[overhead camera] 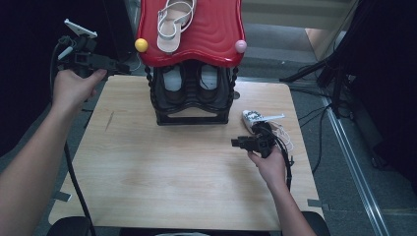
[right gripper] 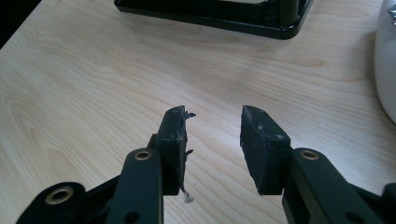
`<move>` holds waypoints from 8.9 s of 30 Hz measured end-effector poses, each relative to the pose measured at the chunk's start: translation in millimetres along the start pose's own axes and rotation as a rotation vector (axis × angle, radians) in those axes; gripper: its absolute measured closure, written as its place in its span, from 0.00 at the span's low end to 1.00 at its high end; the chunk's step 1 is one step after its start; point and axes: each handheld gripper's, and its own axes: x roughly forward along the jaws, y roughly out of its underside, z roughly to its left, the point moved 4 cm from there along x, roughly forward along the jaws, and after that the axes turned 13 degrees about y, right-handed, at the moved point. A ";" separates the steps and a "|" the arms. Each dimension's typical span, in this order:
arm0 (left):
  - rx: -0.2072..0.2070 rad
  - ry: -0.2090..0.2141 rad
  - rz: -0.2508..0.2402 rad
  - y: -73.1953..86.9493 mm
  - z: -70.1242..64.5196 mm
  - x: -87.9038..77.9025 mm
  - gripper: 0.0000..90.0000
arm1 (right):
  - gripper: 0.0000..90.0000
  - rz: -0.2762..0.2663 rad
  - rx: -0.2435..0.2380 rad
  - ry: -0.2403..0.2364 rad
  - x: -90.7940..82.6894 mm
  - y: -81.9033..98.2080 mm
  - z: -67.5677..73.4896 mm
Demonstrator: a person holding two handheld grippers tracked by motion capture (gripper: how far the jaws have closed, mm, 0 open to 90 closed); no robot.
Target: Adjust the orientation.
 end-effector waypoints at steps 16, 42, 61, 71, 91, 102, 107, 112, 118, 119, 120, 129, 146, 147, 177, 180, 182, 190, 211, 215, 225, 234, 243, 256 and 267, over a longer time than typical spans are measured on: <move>0.011 0.024 0.042 54.5 17.8 28.6 0.34 | 0.79 0.011 0.035 0.062 -6.4 -14.3 -36.4; 0.048 0.065 0.114 127.8 7.6 72.5 0.35 | 1.00 0.060 0.103 0.154 -36.9 -24.6 -110.3; 0.067 0.090 0.118 154.5 5.3 84.1 0.35 | 1.00 0.105 0.187 0.273 -21.8 -12.6 -160.3; 0.067 0.108 0.127 161.6 5.4 90.1 0.35 | 1.00 0.139 0.223 0.274 -14.2 10.4 -167.3; 0.076 0.114 0.151 163.8 3.9 98.7 0.35 | 1.00 0.154 0.234 0.256 -16.4 27.7 -142.2; 0.081 0.114 0.154 163.0 4.0 100.1 0.35 | 0.99 0.048 0.259 0.250 -32.2 19.9 -144.8; 0.085 0.106 0.167 163.7 4.2 101.7 0.35 | 0.91 0.024 0.232 0.238 -38.8 8.3 -136.0; 0.091 0.102 0.173 164.4 4.0 102.3 0.35 | 0.78 0.023 0.225 0.233 -37.9 0.6 -128.8; 0.093 0.100 0.179 164.6 5.0 101.9 0.35 | 0.67 0.020 0.244 0.222 -39.4 -10.7 -125.8; 0.092 0.100 0.180 164.6 5.0 102.0 0.35 | 0.66 0.019 0.240 0.219 -38.9 -13.4 -124.9; 0.094 0.098 0.181 164.7 5.1 101.9 0.35 | 0.64 0.024 0.232 0.220 -38.1 -15.8 -123.8; 0.102 0.089 0.194 166.2 6.6 102.8 0.35 | 0.36 0.045 0.224 0.157 -17.1 -31.3 -114.7; 0.097 0.092 0.204 168.1 7.8 103.3 0.35 | 0.18 0.114 0.187 0.214 5.2 -34.0 -115.2; 0.098 0.091 0.205 168.2 7.8 103.5 0.35 | 0.17 0.110 0.181 0.227 5.3 -34.3 -114.1; 0.091 0.088 0.207 169.8 10.3 103.0 0.35 | 0.14 0.264 0.134 0.222 31.0 -22.7 -117.2; 0.090 0.087 0.208 169.8 10.5 103.5 0.35 | 0.14 0.308 0.107 0.251 34.9 -21.3 -116.0; 0.090 0.088 0.205 169.8 10.3 103.6 0.35 | 0.15 0.316 0.111 0.244 35.8 -21.2 -117.1; 0.089 0.089 0.205 169.7 11.4 102.7 0.35 | 0.18 0.340 0.141 0.226 36.5 -19.6 -120.4; 0.089 0.086 0.217 170.3 13.0 104.1 0.35 | 0.22 0.326 0.083 0.205 42.7 -14.3 -124.1; 0.083 0.086 0.207 169.9 12.7 104.1 0.35 | 0.27 0.319 0.087 0.231 42.0 -13.8 -122.8; 0.082 0.089 0.208 169.3 13.9 102.6 0.35 | 0.35 0.331 0.151 0.247 39.5 -14.6 -124.3; 0.083 0.085 0.207 169.4 14.4 103.1 0.35 | 0.36 0.360 0.178 0.247 40.0 -16.8 -121.5; 0.084 0.085 0.209 169.6 14.7 103.2 0.35 | 0.36 0.347 0.217 0.242 33.6 -25.2 -118.2; 0.084 0.090 0.211 169.4 14.2 102.7 0.35 | 0.36 0.309 0.248 0.221 2.2 -64.7 -105.4; 0.084 0.090 0.209 169.6 14.3 103.0 0.35 | 0.36 0.223 0.247 0.241 -49.1 -124.2 -94.0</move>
